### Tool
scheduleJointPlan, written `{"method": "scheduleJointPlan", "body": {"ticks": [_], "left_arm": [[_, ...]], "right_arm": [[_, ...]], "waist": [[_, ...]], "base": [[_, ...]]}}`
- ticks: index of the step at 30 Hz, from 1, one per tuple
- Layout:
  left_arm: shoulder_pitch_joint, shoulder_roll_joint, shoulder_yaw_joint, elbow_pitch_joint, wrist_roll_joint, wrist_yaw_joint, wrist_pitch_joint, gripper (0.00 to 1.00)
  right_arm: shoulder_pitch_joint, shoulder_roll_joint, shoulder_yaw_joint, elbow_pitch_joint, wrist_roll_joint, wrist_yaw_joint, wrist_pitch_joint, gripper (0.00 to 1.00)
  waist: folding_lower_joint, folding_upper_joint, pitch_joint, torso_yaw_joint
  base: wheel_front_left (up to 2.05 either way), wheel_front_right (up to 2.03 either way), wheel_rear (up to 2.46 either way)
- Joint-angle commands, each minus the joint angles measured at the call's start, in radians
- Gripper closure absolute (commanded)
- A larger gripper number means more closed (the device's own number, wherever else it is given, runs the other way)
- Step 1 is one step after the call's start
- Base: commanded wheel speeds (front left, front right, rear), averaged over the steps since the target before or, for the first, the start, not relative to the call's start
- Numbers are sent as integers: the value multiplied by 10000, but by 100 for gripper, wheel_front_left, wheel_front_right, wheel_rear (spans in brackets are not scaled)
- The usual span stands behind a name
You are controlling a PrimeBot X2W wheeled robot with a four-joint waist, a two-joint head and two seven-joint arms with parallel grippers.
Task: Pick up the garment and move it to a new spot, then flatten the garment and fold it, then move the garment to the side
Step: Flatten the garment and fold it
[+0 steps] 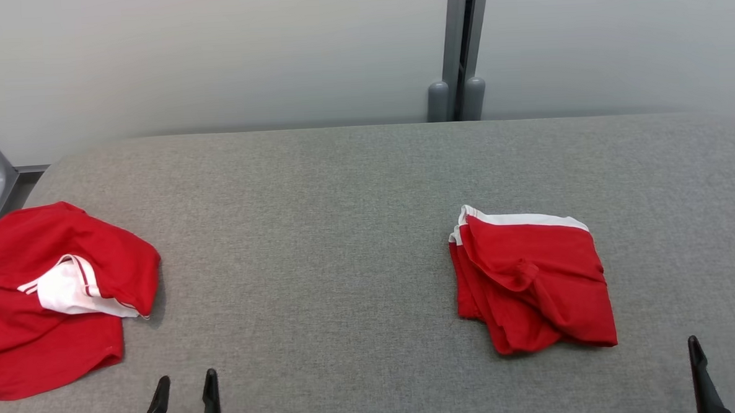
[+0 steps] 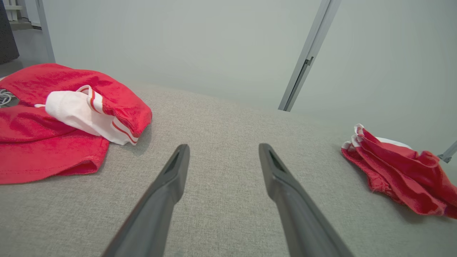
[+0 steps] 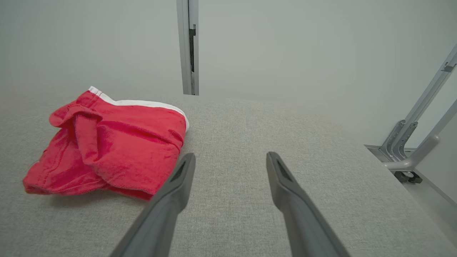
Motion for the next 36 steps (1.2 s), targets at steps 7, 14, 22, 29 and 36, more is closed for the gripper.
{"method": "scheduleJointPlan", "body": {"ticks": [7,14,22,29,36], "left_arm": [[335,22,535,-152,292,-12,-47,0],[350,20,741,-237,401,-134,-47,0],[77,18,588,-195,406,-253,-47,0],[-180,24,276,-100,532,-428,-47,0],[-600,19,124,-37,410,-555,-47,0]], "right_arm": [[360,426,-121,-557,-525,16,-83,0],[401,665,-34,-768,-583,13,-86,0],[-404,432,-129,-743,-92,12,-87,100],[-2317,-120,540,1229,-710,12,-69,100],[-4419,-15,1714,3851,-1077,9,-28,100]], "waist": [[0,0,-151,304],[0,0,-275,438],[0,0,-79,506],[0,0,384,697],[0,0,1079,1116]], "base": [[0,0,0],[0,0,0],[0,0,0],[0,0,0],[0,0,0]]}}
